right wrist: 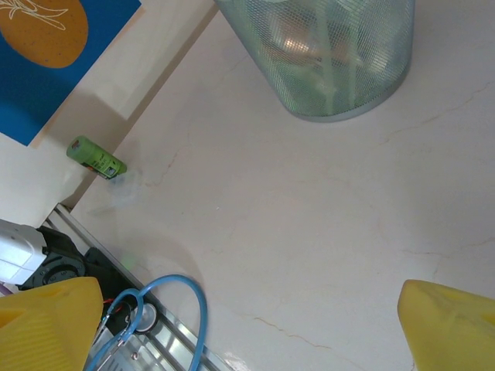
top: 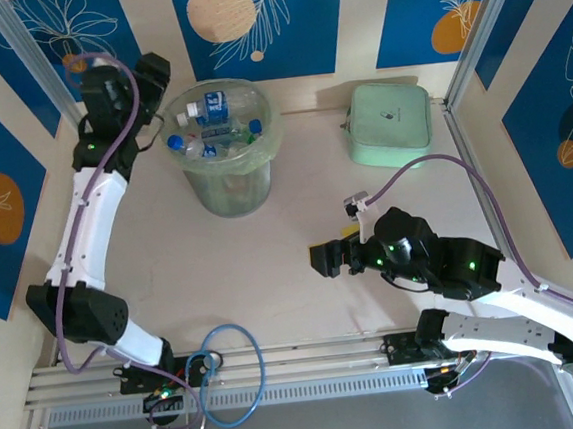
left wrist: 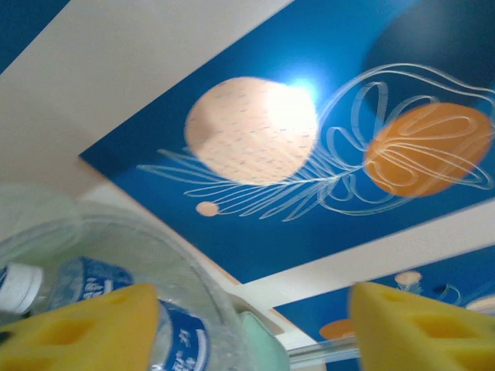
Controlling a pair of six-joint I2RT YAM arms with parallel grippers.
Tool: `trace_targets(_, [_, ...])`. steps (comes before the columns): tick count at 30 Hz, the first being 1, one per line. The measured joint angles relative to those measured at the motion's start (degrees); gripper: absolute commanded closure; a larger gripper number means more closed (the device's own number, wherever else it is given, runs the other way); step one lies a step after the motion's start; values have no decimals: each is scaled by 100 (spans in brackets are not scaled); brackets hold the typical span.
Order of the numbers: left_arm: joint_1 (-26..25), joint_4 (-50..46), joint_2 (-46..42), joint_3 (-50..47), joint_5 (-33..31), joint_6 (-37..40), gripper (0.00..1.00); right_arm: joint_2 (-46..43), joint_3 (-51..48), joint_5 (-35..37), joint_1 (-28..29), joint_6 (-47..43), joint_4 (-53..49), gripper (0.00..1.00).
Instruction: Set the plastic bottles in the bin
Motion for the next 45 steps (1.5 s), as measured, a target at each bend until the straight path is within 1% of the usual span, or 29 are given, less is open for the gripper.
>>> trace_targets(1, [0,-160,92,389,107,153,55,0,0,-11,-13,-2,17,3])
trace_targets(2, [0,-234,208,739,256,282,60,0,-2,-22,-31,0,37,4])
trace_targets(4, [-37,-273,627,1585,671,461,65,11,-2,-46,-68,-2,70,5])
trace_targets(6, [-118,-275,1049,2140,1019,584,71,42,-2,-66,-90,0,96,5])
trace_targets(8, [-260,-310,1504,2514,1279,695,76,81,-17,-90,-103,2,142,6])
trace_targets(11, [-525,-439,2168,2778,1561,787,77,85,-72,-120,-116,4,181,6])
trace_targets(15, [-752,-752,2837,2780,1790,809,77,74,-72,-125,-118,4,162,6])
trace_targets(18, [-846,-933,3051,2776,1880,828,77,74,-72,-125,-125,7,160,6])
trace_targets(22, [-866,-984,3049,2780,1882,953,79,76,-72,-127,-140,7,162,7])
trace_targets(26, [-870,-1060,3038,2697,1687,1036,80,79,-72,-127,-146,7,160,7])
trace_targets(32, [-927,-892,2710,2041,1451,1113,81,74,-72,-125,-151,4,133,7])
trace_targets(37, [-942,-636,2411,1502,1443,1078,81,31,-72,-125,-151,4,66,7])
trace_targets(40, [-944,-601,2371,1432,1443,1027,78,-48,-72,-125,-151,4,42,7])
trace_targets(45, [-940,-664,2371,1626,1434,914,69,-101,-72,-125,-151,4,26,7])
